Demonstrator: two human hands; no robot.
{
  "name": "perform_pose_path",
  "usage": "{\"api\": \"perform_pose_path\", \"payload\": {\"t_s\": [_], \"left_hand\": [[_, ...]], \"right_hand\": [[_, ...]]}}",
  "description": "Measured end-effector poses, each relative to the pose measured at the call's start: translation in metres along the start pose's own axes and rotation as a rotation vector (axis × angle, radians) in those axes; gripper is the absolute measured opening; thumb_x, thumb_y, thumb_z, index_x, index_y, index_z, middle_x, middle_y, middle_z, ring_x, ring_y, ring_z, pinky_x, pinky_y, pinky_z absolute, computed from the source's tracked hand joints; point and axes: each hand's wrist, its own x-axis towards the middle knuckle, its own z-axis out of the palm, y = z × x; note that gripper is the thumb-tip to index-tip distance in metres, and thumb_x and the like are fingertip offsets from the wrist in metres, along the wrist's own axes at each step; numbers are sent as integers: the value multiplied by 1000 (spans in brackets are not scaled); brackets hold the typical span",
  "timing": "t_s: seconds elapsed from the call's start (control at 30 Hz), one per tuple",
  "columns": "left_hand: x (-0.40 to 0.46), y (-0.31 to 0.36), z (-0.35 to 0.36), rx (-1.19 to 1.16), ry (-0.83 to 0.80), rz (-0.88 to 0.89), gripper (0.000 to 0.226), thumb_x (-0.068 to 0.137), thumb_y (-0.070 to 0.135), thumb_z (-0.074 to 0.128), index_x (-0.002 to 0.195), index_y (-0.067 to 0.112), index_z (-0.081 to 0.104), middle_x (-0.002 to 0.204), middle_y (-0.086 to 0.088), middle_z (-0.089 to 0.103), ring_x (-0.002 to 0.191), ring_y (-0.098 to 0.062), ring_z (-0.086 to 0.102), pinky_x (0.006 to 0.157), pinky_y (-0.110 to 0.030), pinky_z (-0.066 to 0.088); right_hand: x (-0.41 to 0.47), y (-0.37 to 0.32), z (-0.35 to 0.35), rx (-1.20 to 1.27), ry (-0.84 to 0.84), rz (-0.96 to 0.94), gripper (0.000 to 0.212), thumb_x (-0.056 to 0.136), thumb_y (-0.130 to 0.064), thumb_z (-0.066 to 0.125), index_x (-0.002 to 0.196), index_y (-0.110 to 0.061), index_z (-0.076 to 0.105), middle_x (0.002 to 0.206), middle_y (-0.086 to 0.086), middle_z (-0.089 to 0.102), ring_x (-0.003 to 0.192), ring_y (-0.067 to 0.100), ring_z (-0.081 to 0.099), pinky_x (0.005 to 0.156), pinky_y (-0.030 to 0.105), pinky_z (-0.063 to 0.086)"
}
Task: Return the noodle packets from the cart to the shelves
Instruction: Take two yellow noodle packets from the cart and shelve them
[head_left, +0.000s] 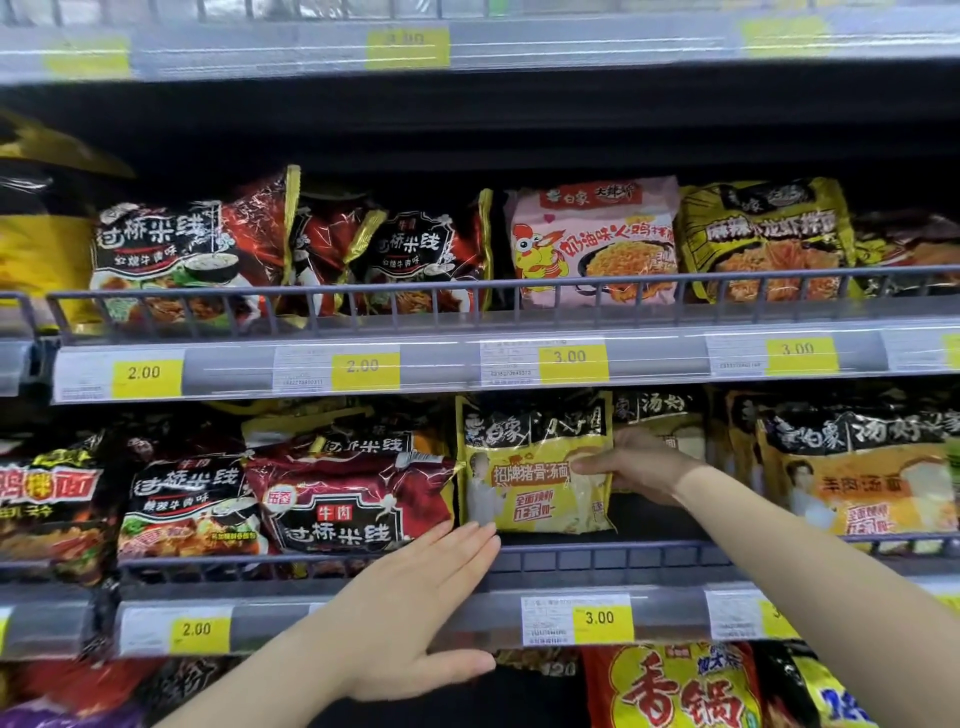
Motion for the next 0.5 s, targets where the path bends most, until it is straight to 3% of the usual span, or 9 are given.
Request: {"api": "perform_pose_path", "payload": {"t_s": [0.1, 0.13, 0.2, 0.23, 0.3, 0.37, 0.43, 0.5], "left_hand": [[1, 4, -11, 17, -58, -27, 81, 88, 71, 24, 146, 14, 29, 151, 1, 30, 138, -11, 30, 105, -48, 27], [2, 5, -16, -38, -104, -40, 82, 88, 71, 24, 149, 16, 18, 155, 2, 16, 142, -11, 17, 110, -51, 14], [3, 7, -20, -143, -175, -73, 84, 88, 71, 22, 149, 20, -3, 155, 7, -11, 143, -8, -10, 111, -48, -12], [3, 8, -21, -141, -140, -69, 85, 87, 71, 22, 150, 19, -1, 155, 6, -10, 143, -8, -9, 111, -47, -11], [0, 9, -18, -52, -149, -44, 83, 87, 72, 22, 147, 13, 26, 154, -2, 23, 141, -12, 22, 110, -48, 18], [0, 11, -16, -16, -178, -89, 82, 86, 72, 23, 138, 11, 44, 143, -3, 45, 130, -13, 43, 102, -41, 36], [2, 15, -15, -12, -163, -107, 84, 86, 72, 23, 141, 10, 39, 147, -4, 40, 134, -15, 36, 106, -41, 31], [5, 18, -18, -127, -140, -104, 87, 88, 70, 24, 149, 10, 8, 157, -3, 3, 144, -18, 1, 114, -43, -3]], "right_hand": [[0, -1, 4, -138, 89, 30, 89, 56, -32, 87, 130, -2, 49, 130, 11, 58, 116, 24, 56, 95, 36, 47], [-1, -4, 6, -214, 129, 34, 92, 55, -38, 86, 131, -3, 47, 132, 10, 56, 116, 25, 55, 97, 38, 47], [-9, -12, 14, -435, 233, 47, 74, 67, -41, 79, 123, -1, 52, 123, 10, 59, 106, 24, 57, 90, 32, 48], [-14, -16, 18, -555, 282, 43, 62, 74, -41, 75, 116, -1, 55, 115, 12, 62, 95, 23, 58, 81, 29, 49], [-27, -23, 24, -756, 344, 37, 49, 79, -45, 69, 104, -5, 59, 101, 12, 64, 79, 20, 56, 69, 26, 48], [-45, -26, 30, -909, 281, 53, 50, 81, -53, 62, 105, -10, 59, 101, 10, 63, 81, 23, 56, 69, 26, 46], [-60, -19, 33, -1014, 149, 84, 53, 86, -58, 51, 107, -10, 59, 107, 10, 62, 95, 26, 59, 73, 27, 43], [-79, -13, 32, -1049, 90, 94, 56, 89, -61, 42, 105, -9, 55, 105, 11, 60, 103, 28, 60, 75, 29, 45]]}}
